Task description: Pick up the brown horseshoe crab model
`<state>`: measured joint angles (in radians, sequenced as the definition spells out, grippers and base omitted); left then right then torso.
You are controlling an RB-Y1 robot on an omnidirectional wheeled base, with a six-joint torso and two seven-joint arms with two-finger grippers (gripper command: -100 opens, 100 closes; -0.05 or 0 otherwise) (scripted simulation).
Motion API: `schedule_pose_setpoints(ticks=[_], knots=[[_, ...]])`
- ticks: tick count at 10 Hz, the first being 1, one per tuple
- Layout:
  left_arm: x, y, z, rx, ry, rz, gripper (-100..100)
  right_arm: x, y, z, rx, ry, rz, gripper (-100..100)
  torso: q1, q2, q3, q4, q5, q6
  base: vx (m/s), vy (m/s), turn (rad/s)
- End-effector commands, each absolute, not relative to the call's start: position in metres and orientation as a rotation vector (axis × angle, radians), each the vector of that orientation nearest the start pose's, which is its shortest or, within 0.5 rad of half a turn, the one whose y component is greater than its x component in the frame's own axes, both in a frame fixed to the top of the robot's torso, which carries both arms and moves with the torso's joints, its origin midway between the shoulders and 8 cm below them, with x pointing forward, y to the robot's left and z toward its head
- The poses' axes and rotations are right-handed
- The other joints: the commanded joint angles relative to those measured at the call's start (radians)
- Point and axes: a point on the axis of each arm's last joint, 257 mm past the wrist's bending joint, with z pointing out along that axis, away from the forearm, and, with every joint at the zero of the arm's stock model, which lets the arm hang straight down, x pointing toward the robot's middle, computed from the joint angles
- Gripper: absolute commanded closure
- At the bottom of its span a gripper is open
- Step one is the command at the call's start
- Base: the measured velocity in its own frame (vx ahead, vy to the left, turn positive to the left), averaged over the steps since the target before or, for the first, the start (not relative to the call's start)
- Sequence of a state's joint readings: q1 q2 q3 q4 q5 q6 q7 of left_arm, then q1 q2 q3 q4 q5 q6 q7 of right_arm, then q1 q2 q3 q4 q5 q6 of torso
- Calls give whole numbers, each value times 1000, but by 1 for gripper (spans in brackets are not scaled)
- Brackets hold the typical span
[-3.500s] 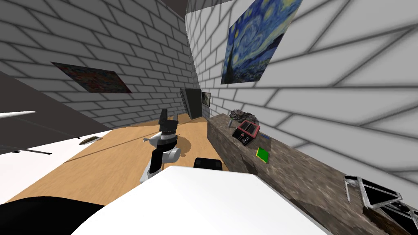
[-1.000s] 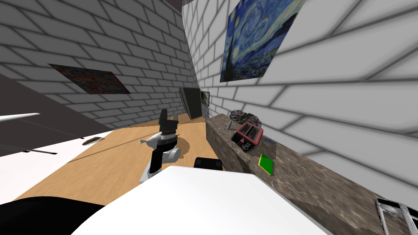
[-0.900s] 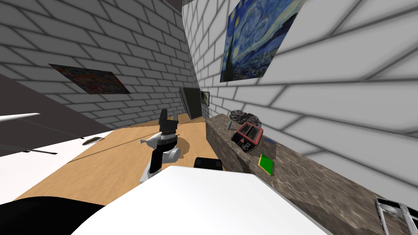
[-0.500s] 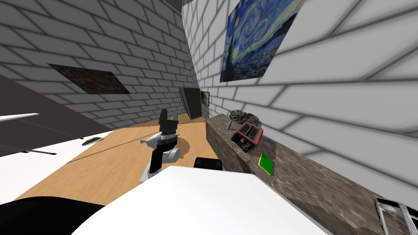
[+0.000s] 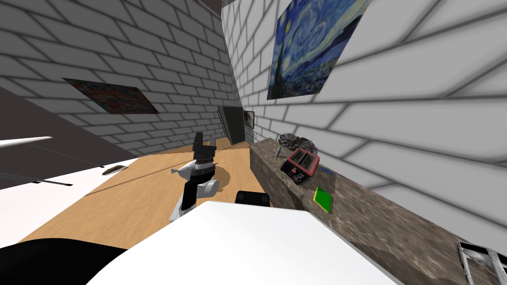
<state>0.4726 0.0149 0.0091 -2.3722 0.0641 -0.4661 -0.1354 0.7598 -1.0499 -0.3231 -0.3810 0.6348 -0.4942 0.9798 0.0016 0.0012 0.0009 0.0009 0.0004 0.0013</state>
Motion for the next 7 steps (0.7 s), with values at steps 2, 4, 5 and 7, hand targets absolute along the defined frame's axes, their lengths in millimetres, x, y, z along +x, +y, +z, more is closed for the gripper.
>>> schedule_pose_setpoints(ticks=[2, 4, 5, 7], knots=[[330, 281, 67, -571, 560, -1238, 0, -156, -852, -299, -422, 2825, -1164, -100, 0, 0, 0, 0, 0, 0, 6, 6, -20], [330, 281, 68, -571, 560, -1238, 0, -156, -852, -299, -422, 2825, -1164, -100, 1, 0, 0, 0, 0, 0, -1, -2, 5], [330, 281, 67, -571, 560, -1238, 0, -156, -852, -299, -422, 2825, -1164, -100, 0, 0, 0, 0, 0, 0, 5, 6, -18], [330, 281, 67, -571, 560, -1238, 0, -156, -847, -314, -408, 2834, -1163, -100, 1, 0, 0, 0, 0, 0, -17, -20, 60]])
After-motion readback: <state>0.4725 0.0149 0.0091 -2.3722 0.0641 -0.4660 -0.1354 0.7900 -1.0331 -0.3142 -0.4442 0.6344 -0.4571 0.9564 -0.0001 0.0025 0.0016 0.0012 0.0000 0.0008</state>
